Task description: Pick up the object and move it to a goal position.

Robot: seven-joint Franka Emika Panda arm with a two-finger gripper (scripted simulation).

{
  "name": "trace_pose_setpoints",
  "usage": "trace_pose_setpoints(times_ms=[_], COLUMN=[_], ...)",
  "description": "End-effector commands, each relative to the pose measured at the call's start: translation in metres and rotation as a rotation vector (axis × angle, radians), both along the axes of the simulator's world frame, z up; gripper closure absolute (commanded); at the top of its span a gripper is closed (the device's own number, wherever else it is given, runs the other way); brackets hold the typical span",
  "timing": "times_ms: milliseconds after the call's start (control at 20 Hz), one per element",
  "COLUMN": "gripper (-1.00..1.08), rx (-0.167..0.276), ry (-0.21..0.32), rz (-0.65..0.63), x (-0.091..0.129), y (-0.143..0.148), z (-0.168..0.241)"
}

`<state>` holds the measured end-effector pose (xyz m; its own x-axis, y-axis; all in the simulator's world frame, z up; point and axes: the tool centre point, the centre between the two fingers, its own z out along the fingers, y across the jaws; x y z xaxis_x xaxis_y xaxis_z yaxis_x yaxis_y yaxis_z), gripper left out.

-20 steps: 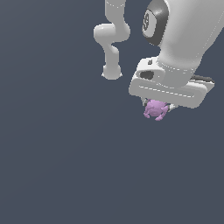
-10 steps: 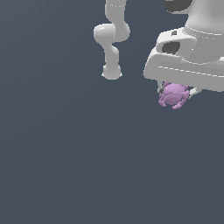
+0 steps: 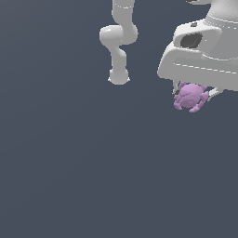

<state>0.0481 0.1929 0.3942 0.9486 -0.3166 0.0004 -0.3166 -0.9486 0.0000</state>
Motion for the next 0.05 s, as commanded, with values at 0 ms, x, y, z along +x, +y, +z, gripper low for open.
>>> trace_pose_setpoints(times_ms=[0], gripper=[1.08], rx=[0.0], ry=[0.0], rz=[0.0], x=[0.0003], y=[-0.0002], z=[-0.0002])
